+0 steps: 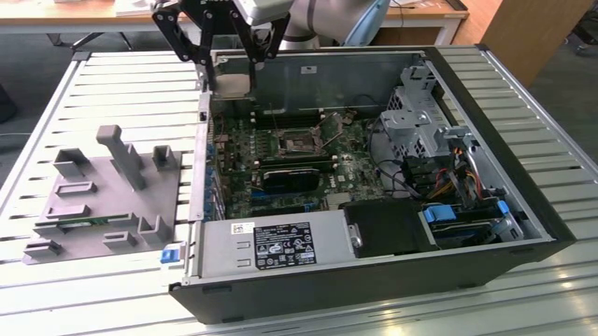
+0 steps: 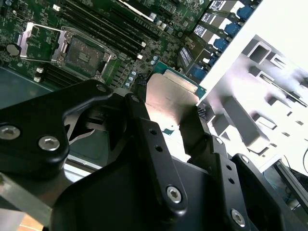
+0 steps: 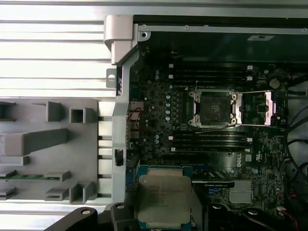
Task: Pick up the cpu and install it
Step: 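Pick up the cpu and move it towards the insertion slot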
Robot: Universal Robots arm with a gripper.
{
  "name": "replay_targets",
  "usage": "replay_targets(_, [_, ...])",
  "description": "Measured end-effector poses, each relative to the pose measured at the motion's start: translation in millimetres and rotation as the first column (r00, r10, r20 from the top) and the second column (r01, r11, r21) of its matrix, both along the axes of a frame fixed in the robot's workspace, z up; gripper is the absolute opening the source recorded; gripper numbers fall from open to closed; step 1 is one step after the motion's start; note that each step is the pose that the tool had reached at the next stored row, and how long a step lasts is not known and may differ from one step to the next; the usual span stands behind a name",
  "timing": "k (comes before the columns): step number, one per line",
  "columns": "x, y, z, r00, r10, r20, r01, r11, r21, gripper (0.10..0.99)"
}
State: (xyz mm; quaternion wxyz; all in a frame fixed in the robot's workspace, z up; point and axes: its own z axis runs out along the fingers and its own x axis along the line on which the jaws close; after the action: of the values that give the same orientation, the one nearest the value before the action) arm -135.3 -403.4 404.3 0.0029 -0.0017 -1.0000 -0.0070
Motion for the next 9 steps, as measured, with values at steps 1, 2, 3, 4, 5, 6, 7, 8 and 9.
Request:
replay_targets(1, [0.5,0.0,0.0,1.0,0.0,0.0,0.0,1.0,0.0,0.525])
replay_targets(2, [1.0,0.0,0.0,1.0,0.0,0.0,0.0,1.0,0.0,0.525])
replay_targets(3, [1.6,0.0,0.0,1.0,0.0,0.0,0.0,1.0,0.0,0.525])
replay_targets(4, [2.2,0.0,0.0,1.0,0.0,0.0,0.0,1.0,0.0,0.525])
replay_targets(5, [2.7,0.0,0.0,1.0,0.0,0.0,0.0,1.0,0.0,0.525])
replay_targets(6, [3.3,0.0,0.0,1.0,0.0,0.0,0.0,1.0,0.0,0.525])
replay_targets(7, [3.9,0.0,0.0,1.0,0.0,0.0,0.0,1.0,0.0,0.525])
replay_targets(8, [4.5,0.0,0.0,1.0,0.0,0.0,0.0,1.0,0.0,0.525])
replay_targets(9, [5.6,0.0,0.0,1.0,0.0,0.0,0.0,1.0,0.0,0.525])
